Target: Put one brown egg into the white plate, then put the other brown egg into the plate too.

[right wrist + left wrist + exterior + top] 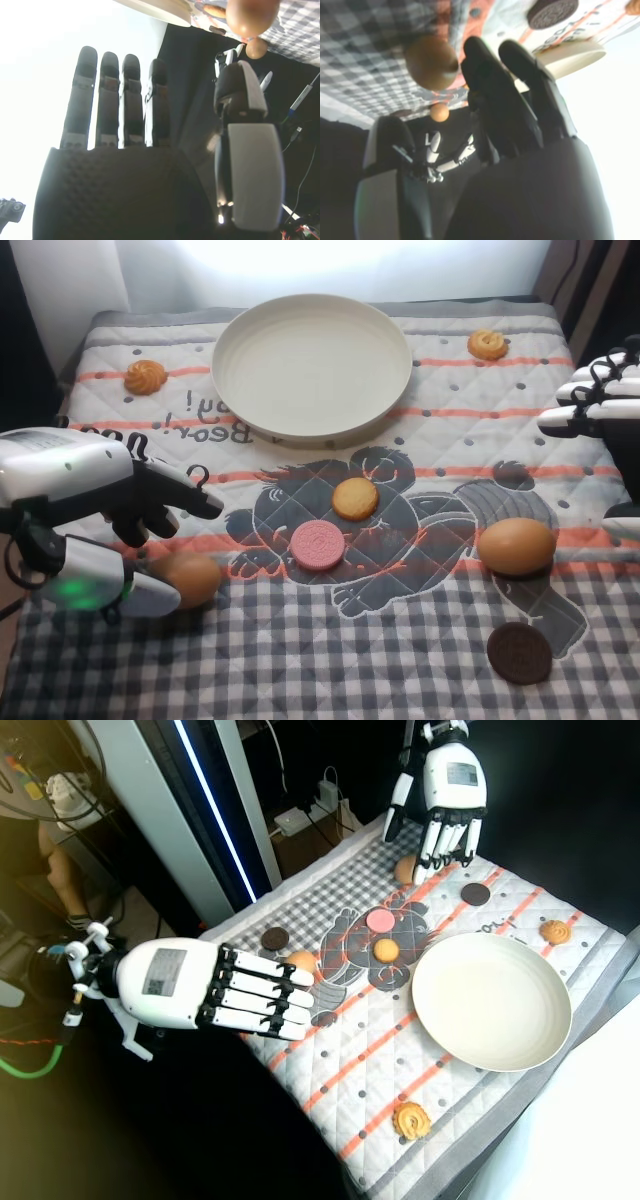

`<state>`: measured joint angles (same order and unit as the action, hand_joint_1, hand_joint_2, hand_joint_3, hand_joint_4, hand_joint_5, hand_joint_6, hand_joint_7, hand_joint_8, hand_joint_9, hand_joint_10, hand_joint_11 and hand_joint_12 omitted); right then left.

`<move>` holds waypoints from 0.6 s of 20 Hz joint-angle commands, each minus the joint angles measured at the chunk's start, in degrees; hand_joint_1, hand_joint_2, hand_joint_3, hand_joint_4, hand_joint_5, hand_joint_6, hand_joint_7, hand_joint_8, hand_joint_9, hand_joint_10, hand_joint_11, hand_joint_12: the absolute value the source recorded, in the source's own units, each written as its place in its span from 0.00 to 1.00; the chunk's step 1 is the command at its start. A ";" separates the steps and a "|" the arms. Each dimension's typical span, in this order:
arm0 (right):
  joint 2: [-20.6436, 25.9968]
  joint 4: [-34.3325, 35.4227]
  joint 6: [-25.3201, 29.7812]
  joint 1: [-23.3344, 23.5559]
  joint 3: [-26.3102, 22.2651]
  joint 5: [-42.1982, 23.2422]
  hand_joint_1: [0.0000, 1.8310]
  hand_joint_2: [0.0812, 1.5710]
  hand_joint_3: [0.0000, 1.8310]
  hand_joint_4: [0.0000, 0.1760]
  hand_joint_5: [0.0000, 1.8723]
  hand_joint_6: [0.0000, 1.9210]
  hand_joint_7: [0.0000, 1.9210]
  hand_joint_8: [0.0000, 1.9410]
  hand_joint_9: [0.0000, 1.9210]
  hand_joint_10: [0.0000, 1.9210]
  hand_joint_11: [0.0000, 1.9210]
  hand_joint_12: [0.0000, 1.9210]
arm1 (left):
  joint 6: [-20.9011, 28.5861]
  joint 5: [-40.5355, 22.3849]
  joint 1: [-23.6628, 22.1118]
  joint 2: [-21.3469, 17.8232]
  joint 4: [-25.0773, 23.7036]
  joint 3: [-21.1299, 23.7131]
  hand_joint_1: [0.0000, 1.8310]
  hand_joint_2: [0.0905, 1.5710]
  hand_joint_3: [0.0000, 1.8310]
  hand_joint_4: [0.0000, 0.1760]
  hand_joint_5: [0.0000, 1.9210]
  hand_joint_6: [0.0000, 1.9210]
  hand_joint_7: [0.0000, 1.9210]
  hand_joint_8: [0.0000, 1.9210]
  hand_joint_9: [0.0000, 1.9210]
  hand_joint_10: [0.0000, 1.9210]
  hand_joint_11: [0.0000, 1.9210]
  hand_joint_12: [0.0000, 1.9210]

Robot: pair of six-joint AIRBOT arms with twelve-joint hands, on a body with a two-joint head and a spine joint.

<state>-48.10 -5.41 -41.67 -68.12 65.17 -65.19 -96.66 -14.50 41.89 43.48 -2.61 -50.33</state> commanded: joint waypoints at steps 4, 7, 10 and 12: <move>0.19 1.87 0.19 0.17 0.21 -6.64 0.36 0.72 0.00 0.31 0.26 0.00 0.24 0.00 0.20 0.00 0.15 0.11 | -0.19 -3.52 -1.04 0.99 -0.17 -0.66 0.48 0.57 0.00 0.54 0.31 0.01 0.45 0.00 0.51 0.01 0.19 0.73; 0.19 1.89 0.19 0.09 0.25 -6.64 0.33 0.73 0.00 0.29 0.26 0.00 0.24 0.00 0.21 0.00 0.16 0.11 | -0.43 -2.33 -1.14 1.42 -0.19 -0.99 0.52 0.58 0.00 0.57 0.32 0.00 0.46 0.00 0.53 0.02 0.19 0.74; 0.17 1.91 0.19 -0.02 0.27 -6.64 0.35 0.73 0.00 0.28 0.26 0.00 0.26 0.01 0.22 0.00 0.16 0.11 | -0.48 -1.78 -1.26 1.88 -0.13 -1.29 0.60 0.58 0.00 0.46 0.36 0.00 0.47 0.00 0.53 0.03 0.20 0.74; 0.17 1.93 0.19 -0.03 0.27 -6.64 0.35 0.73 0.00 0.24 0.27 0.00 0.26 0.01 0.22 0.00 0.16 0.11 | -0.48 -1.79 -1.34 2.06 0.02 -1.29 0.56 0.62 0.00 0.31 0.40 0.01 0.47 0.00 0.51 0.03 0.20 0.72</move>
<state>-48.12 -5.39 -41.69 -68.51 65.17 -65.14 -97.25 -11.35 41.28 45.25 -2.76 -51.53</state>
